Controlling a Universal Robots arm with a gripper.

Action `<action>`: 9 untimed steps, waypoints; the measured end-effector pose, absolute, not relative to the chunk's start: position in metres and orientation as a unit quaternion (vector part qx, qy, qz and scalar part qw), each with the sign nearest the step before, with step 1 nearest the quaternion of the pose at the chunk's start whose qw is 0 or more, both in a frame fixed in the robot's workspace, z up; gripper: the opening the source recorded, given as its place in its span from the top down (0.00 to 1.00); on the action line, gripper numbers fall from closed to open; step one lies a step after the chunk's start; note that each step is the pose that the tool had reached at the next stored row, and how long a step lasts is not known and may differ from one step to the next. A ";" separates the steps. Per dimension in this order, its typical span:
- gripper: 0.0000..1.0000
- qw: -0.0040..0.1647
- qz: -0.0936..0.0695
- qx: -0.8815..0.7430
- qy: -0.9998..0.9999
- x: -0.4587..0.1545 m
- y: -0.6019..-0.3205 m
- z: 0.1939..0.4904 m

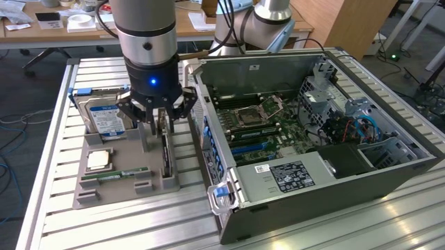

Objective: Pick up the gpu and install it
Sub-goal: 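Pick up the gpu and move the gpu toward the slot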

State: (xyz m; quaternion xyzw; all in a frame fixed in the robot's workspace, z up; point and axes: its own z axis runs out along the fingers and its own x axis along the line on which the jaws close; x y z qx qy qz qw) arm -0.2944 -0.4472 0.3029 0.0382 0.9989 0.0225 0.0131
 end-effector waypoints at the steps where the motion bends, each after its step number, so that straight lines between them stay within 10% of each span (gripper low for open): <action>1: 0.58 0.013 0.022 0.038 0.999 -0.294 -0.447 0.303; 9: 0.58 0.013 0.022 0.038 0.999 -0.294 -0.447 0.303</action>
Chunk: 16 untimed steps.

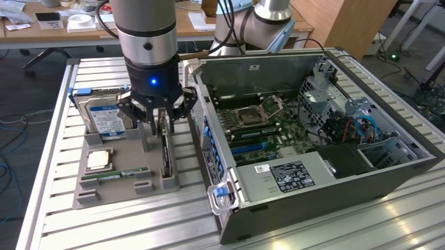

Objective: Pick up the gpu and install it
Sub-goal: 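Pick up the gpu and move the gpu toward the slot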

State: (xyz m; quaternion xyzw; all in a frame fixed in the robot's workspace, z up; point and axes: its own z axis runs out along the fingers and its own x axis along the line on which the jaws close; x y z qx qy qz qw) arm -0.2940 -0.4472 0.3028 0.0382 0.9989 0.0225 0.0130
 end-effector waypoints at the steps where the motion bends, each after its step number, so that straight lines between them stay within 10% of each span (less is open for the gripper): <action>1: 0.58 0.013 0.022 0.038 0.999 -0.294 -0.447 0.303; 16: 0.58 0.013 0.023 0.038 0.999 -0.292 -0.447 0.303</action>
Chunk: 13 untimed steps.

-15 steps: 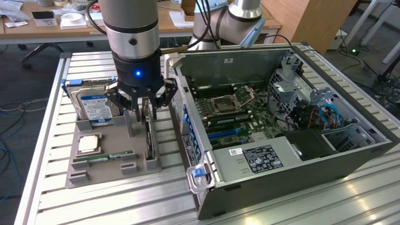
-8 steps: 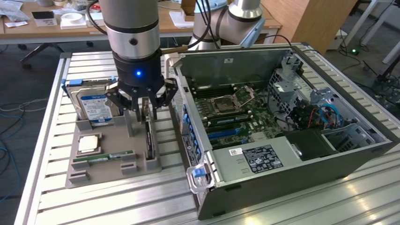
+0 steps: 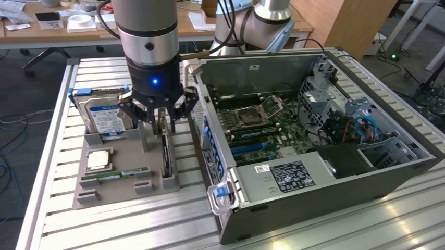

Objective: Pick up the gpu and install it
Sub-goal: 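Pick up the gpu and move the gpu toward the slot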

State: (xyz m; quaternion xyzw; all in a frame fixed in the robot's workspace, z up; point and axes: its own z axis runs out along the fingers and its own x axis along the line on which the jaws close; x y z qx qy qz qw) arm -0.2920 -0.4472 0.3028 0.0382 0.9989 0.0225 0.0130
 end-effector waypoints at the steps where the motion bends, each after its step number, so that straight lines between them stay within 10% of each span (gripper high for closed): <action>1: 0.58 0.013 0.022 0.038 0.999 -0.292 -0.447 0.303; 13: 0.58 0.013 0.022 0.038 0.999 -0.292 -0.447 0.301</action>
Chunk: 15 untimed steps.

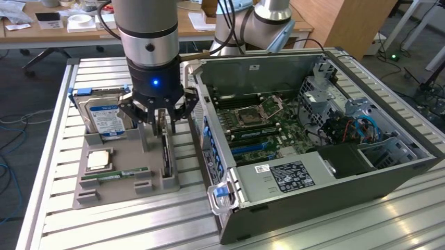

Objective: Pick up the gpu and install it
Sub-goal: 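Pick up the gpu and move the gpu toward the slot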

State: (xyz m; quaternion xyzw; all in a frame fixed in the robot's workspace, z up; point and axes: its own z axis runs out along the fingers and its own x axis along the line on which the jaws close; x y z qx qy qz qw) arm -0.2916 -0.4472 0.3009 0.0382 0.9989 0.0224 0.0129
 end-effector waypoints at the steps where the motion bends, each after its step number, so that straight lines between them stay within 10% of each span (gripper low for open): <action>1: 0.58 0.013 0.022 0.038 0.999 -0.292 -0.447 0.301; 15: 0.58 0.013 0.022 0.038 0.999 -0.292 -0.447 0.285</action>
